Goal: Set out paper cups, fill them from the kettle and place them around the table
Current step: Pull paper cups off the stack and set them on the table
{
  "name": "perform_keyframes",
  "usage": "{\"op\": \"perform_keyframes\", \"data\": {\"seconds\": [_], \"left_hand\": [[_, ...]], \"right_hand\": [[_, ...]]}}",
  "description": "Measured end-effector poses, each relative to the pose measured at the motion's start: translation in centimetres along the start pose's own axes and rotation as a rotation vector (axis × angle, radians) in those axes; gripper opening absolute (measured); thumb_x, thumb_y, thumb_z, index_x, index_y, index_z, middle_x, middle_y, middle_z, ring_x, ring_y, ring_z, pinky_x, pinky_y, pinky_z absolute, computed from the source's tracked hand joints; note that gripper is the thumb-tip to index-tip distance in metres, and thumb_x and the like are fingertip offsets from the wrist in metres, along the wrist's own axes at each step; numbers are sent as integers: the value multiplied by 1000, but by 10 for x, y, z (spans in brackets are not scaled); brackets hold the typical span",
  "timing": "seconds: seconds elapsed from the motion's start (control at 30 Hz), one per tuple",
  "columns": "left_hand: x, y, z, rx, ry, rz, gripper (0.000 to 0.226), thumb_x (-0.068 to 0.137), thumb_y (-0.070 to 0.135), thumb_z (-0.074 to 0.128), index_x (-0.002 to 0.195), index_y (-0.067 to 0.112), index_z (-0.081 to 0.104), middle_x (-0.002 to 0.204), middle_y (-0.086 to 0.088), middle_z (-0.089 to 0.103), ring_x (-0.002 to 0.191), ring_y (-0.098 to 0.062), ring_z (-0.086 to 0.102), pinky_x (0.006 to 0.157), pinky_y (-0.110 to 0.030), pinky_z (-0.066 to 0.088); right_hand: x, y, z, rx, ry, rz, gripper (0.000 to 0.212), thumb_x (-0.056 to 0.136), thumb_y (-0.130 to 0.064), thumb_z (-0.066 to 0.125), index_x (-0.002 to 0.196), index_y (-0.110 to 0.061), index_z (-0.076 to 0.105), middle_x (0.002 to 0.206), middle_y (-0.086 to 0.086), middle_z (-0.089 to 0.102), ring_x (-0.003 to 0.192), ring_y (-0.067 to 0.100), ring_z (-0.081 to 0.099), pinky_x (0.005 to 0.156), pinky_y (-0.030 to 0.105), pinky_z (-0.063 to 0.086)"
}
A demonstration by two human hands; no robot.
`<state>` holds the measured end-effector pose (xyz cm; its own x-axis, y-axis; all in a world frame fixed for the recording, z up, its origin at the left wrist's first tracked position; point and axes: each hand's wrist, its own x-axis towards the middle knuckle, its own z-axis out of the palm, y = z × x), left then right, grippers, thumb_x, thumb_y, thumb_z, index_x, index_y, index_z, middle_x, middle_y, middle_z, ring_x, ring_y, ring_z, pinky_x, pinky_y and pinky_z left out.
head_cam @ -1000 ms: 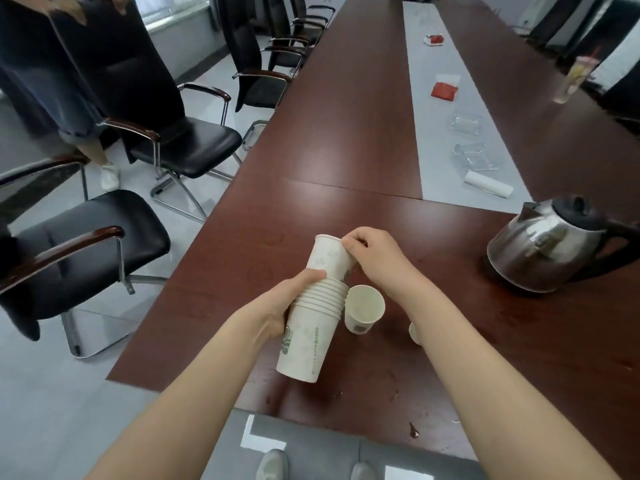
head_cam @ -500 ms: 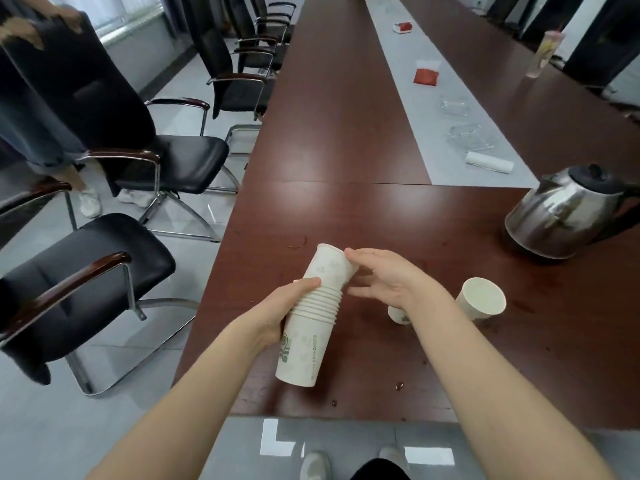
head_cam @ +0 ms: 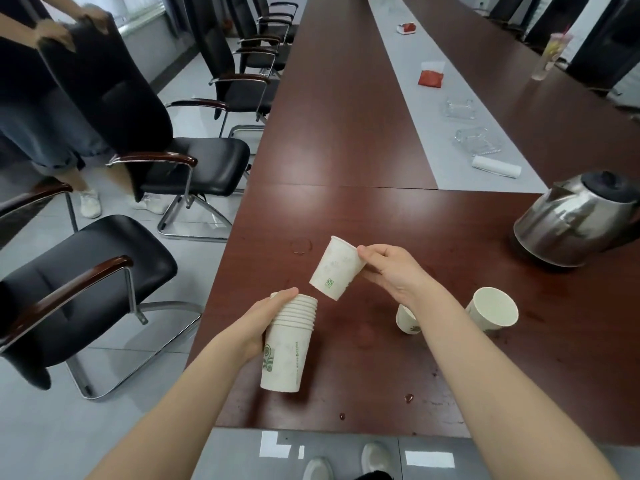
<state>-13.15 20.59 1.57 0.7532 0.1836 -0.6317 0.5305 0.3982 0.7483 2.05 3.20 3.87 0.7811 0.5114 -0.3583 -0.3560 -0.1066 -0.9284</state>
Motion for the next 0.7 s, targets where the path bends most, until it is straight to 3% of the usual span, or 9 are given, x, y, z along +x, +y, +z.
{"op": "perform_keyframes", "data": {"seconds": [0.07, 0.1, 0.17, 0.27, 0.4, 0.5, 0.53, 0.6, 0.7], "left_hand": [[1, 1, -6, -21, 30, -12, 31, 89, 36, 59, 96, 7, 68, 81, -10, 73, 67, -20, 70, 58, -26, 55], [0, 2, -7, -35, 43, -14, 31, 89, 36, 60, 97, 7, 67, 80, -11, 72, 66, -21, 70, 57, -26, 55], [1, 3, -7, -61, 49, -9, 32, 89, 36, 60, 97, 6, 68, 81, -12, 72, 66, -22, 70, 58, -26, 56], [1, 5, -2, -63, 37, 16, 29, 91, 34, 58, 91, 8, 70, 78, -10, 73, 64, -20, 70, 56, -25, 56], [-1, 4, 4, -46, 22, 45, 28, 92, 33, 57, 93, 8, 70, 78, -10, 73, 65, -20, 70, 57, -24, 55], [-3, 2, 6, -23, 23, 50, 26, 91, 33, 57, 92, 10, 70, 79, -9, 73, 67, -19, 70, 59, -25, 55], [-3, 2, 7, -14, 22, 51, 26, 91, 34, 58, 92, 10, 69, 80, -8, 73, 69, -19, 70, 61, -26, 55], [-3, 0, 8, -3, 22, 55, 26, 90, 35, 59, 92, 11, 70, 83, -8, 72, 71, -19, 70, 63, -27, 55], [-5, 0, 9, 6, 17, 62, 27, 89, 36, 59, 90, 13, 72, 84, -8, 73, 73, -20, 70, 67, -29, 54]], "right_hand": [[2, 10, -3, -134, 29, -26, 20, 90, -21, 62, 73, -16, 70, 87, 4, 65, 86, 19, 58, 92, 37, 48], [1, 14, -4, -203, 42, -28, 17, 89, -21, 63, 75, -17, 71, 93, 1, 63, 87, 15, 56, 90, 33, 44], [0, 24, -5, -316, 71, -42, 12, 90, -19, 62, 83, -15, 71, 112, 0, 57, 104, 10, 53, 91, 25, 35], [-2, 42, -7, -459, 72, -93, 10, 89, -19, 63, 83, -21, 70, 143, 4, 42, 130, 16, 42, 104, 27, 30], [-2, 65, -10, -549, 32, -118, 16, 87, -16, 67, 74, -27, 68, 149, 3, 38, 131, 14, 40, 106, 26, 29], [-6, 75, -13, -468, 19, -112, 19, 82, -13, 72, 73, -30, 68, 145, -3, 42, 114, 9, 50, 103, 27, 35], [-6, 77, -13, -429, 16, -106, 21, 80, -11, 74, 78, -31, 68, 144, -5, 42, 111, 9, 52, 104, 29, 37], [-7, 81, -15, -323, -9, -83, 38, 76, -5, 76, 99, -31, 63, 144, -7, 40, 124, 11, 47, 108, 36, 38], [-8, 85, -15, -266, -45, -32, 74, 75, 1, 75, 137, -22, 42, 137, -11, 43, 128, 8, 43, 109, 32, 36]]}}
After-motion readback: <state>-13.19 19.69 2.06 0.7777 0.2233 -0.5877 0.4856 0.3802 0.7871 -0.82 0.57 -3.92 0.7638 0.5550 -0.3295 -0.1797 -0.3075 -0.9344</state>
